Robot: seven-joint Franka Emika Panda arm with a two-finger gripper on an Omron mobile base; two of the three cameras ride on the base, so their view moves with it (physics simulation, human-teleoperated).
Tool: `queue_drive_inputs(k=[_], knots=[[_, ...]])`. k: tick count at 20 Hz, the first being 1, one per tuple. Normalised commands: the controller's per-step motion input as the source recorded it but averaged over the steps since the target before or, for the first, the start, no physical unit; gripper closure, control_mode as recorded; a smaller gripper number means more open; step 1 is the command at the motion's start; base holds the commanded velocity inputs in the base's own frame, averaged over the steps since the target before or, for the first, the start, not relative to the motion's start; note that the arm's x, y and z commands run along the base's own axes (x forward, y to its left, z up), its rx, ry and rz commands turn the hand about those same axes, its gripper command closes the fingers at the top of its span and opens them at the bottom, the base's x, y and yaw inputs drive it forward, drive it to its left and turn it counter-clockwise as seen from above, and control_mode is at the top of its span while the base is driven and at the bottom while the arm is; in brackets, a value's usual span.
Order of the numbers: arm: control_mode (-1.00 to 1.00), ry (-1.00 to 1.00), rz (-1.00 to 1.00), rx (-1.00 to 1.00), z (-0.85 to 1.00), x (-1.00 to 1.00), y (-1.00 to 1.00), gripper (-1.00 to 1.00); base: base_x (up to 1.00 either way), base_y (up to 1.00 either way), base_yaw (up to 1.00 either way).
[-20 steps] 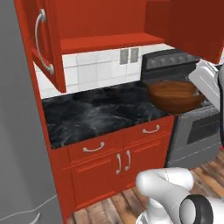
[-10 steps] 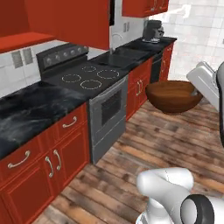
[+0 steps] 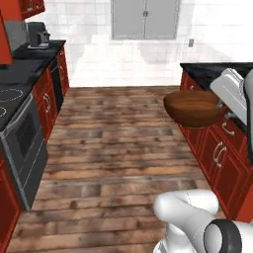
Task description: Pick up the bowls from the cabinet and place each bowl in front of a stool on the dining counter.
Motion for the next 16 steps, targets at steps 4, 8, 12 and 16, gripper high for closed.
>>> queue_drive_inputs(k=[4,8,12,16], knots=[[1.0,0.0,0.0,0.0,0.0,0.0,0.0,1.0,-0.71,0.06,-0.94],[1.0,0.0,0.0,0.0,0.0,0.0,0.0,1.0,-0.73,0.06,-0.93],[1.0,0.0,0.0,0.0,0.0,0.0,0.0,1.0,-0.52,-0.04,-0.88],[1.0,0.0,0.0,0.0,0.0,0.0,0.0,1.0,0.15,-0.89,-0.63]])
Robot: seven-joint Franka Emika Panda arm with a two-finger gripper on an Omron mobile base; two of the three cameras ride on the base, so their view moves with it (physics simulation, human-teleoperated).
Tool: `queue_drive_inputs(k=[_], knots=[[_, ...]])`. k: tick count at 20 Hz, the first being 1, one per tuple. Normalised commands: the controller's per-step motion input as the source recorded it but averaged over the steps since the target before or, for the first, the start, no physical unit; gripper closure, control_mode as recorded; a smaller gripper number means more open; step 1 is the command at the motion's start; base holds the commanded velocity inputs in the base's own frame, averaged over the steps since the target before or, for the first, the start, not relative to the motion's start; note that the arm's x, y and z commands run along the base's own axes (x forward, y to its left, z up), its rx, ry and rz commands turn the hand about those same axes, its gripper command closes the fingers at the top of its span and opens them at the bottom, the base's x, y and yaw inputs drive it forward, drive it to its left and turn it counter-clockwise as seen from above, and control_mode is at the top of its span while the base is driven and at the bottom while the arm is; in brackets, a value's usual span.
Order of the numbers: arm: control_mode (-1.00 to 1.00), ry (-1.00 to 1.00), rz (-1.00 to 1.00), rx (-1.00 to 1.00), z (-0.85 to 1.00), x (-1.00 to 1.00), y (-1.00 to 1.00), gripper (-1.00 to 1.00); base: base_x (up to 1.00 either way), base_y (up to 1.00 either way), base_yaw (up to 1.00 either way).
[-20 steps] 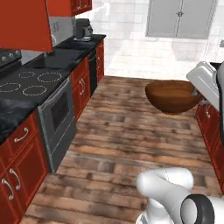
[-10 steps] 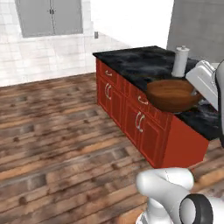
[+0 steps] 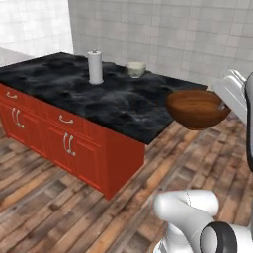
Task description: Pick up the bowls from the cabinet and place each bowl in front of a stool on the dining counter.
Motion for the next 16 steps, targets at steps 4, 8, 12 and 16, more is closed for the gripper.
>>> queue_drive_inputs(k=[4,8,12,16], knots=[[1.0,0.0,0.0,0.0,0.0,0.0,0.0,1.0,0.66,-1.0,-0.32],[1.0,0.0,0.0,0.0,0.0,0.0,0.0,1.0,1.0,-1.0,-0.2],[1.0,0.0,0.0,0.0,0.0,0.0,0.0,1.0,1.0,-1.0,-0.1],[1.0,0.0,0.0,0.0,0.0,0.0,0.0,1.0,1.0,-1.0,-0.03]])
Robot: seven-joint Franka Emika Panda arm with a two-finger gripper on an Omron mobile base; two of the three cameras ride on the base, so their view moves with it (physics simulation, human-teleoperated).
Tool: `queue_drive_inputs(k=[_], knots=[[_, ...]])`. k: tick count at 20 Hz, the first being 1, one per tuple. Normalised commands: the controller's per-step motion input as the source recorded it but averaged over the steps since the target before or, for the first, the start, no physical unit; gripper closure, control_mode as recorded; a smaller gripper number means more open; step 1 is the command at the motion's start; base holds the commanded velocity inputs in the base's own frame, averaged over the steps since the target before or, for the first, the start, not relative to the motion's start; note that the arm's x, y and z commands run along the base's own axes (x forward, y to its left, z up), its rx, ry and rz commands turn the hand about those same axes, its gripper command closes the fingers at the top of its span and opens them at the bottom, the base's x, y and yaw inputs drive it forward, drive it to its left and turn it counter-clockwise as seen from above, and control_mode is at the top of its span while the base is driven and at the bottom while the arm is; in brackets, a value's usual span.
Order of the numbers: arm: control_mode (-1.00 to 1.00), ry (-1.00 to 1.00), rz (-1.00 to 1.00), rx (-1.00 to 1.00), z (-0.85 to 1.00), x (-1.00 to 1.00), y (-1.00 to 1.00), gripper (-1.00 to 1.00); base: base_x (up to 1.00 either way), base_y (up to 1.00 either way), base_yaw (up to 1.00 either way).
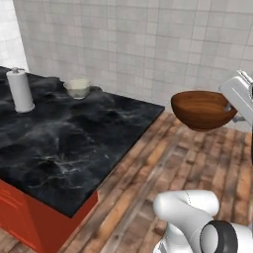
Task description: Pick up the bowls from the cabinet and place each bowl in front of a stool on the dining counter.
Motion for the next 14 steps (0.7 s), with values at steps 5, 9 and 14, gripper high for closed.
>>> queue_drive_inputs(k=[5,9,14], knots=[[1.0,0.0,0.0,0.0,0.0,0.0,0.0,1.0,1.0,-1.0,0.0],[1.0,0.0,0.0,0.0,0.0,0.0,0.0,1.0,1.0,-1.0,0.01],[1.0,0.0,0.0,0.0,0.0,0.0,0.0,1.0,1.0,-1.0,0.08]])
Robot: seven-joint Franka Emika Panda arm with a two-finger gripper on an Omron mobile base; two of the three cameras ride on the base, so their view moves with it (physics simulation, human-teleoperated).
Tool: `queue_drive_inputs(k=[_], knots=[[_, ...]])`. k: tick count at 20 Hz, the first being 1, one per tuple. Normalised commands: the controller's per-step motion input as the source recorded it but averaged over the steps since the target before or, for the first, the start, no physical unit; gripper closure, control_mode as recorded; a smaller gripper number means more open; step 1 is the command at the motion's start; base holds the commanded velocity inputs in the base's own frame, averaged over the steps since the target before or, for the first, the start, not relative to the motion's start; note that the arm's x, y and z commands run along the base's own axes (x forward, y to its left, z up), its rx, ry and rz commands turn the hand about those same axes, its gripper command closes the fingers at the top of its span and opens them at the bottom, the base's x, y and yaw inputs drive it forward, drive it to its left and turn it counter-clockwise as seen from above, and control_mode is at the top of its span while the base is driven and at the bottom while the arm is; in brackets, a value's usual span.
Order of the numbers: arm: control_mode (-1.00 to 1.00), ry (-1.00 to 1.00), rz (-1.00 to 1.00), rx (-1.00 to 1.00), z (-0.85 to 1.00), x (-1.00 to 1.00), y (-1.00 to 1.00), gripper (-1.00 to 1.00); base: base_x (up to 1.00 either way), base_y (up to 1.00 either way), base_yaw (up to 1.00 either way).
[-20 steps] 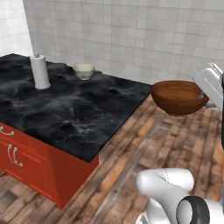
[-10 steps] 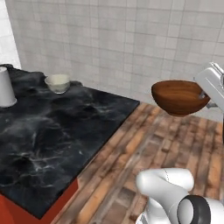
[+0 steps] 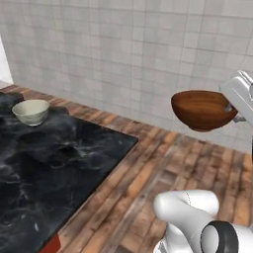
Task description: Pick up the bowls from the cabinet and place each bowl in front of a stool on the dining counter.
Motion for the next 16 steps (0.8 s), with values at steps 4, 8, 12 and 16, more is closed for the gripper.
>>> queue_drive_inputs(k=[4,8,12,16], knots=[[1.0,0.0,0.0,0.0,0.0,0.0,0.0,1.0,1.0,-1.0,0.23],[1.0,0.0,0.0,0.0,0.0,0.0,0.0,1.0,1.0,-0.95,0.33],[1.0,0.0,0.0,0.0,0.0,0.0,0.0,1.0,1.0,-0.76,0.49],[1.0,0.0,0.0,0.0,0.0,0.0,0.0,1.0,1.0,-0.51,0.62]])
